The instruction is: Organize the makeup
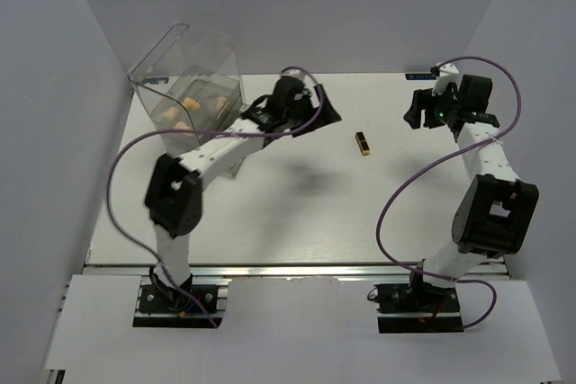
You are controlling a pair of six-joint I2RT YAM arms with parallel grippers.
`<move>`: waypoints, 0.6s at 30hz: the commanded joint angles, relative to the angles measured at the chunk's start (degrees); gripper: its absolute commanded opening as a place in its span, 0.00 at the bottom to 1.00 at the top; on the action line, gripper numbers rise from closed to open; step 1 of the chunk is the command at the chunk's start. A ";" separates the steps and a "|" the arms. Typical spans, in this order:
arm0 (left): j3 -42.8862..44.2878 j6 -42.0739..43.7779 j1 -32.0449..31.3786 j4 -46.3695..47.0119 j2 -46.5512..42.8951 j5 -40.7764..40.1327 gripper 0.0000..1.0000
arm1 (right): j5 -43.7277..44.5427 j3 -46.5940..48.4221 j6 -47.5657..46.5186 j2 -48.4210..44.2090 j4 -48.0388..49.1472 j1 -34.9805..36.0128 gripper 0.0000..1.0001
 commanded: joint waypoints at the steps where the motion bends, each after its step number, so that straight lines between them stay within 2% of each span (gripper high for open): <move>1: 16.86 0.00 -3.24 -17.05 12.00 -3.64 0.98 | -5.98 -1.30 3.59 -2.86 -6.27 -0.56 0.72; 2: 27.53 0.18 -3.76 -23.36 19.70 -4.52 0.98 | -6.16 -2.26 4.30 -3.12 -6.27 -1.00 0.73; 4: 37.61 0.35 -5.26 -28.40 26.60 -7.86 0.98 | -6.33 -2.80 6.05 -3.21 -6.27 -1.97 0.73; 5: 45.32 0.27 -5.53 -31.65 31.94 -8.30 0.98 | -7.03 -3.15 6.23 -3.12 -6.19 -2.15 0.73; 7: 48.29 -0.35 -5.97 -32.38 34.27 -8.22 0.98 | -8.26 -2.89 6.50 -2.07 -6.71 -2.06 0.70; 8: 45.33 -0.79 -5.97 -30.38 34.01 -8.22 0.98 | -11.14 -2.37 6.67 -1.46 -7.06 -1.63 0.66; 10: 37.96 -0.44 -5.97 -25.47 28.41 -8.05 0.94 | -11.43 -0.96 7.03 1.09 -7.94 -0.05 0.59; 11: 28.53 0.35 -5.88 -18.57 25.34 -7.78 0.90 | -10.13 1.05 7.03 2.23 -9.94 2.40 0.58; 12: 23.73 1.05 -5.71 -14.76 18.70 -7.34 0.67 | -9.07 1.59 7.29 4.07 -10.49 3.64 0.58; 13: 19.51 2.19 -5.44 -8.11 15.50 -6.47 0.53 | -6.27 1.94 8.42 4.78 -10.40 5.13 0.58; 15: 9.86 3.07 -4.91 -4.01 6.65 -7.07 0.29 | -2.66 2.73 9.83 6.88 -9.27 9.00 0.59; 17: 5.16 4.57 -4.39 -1.45 1.52 -8.83 0.29 | 2.16 3.61 11.06 9.34 -8.74 12.94 0.61; 18: 0.88 5.01 -4.30 -1.19 -1.03 -9.79 0.35 | 3.32 4.92 11.16 10.14 -8.39 13.66 0.63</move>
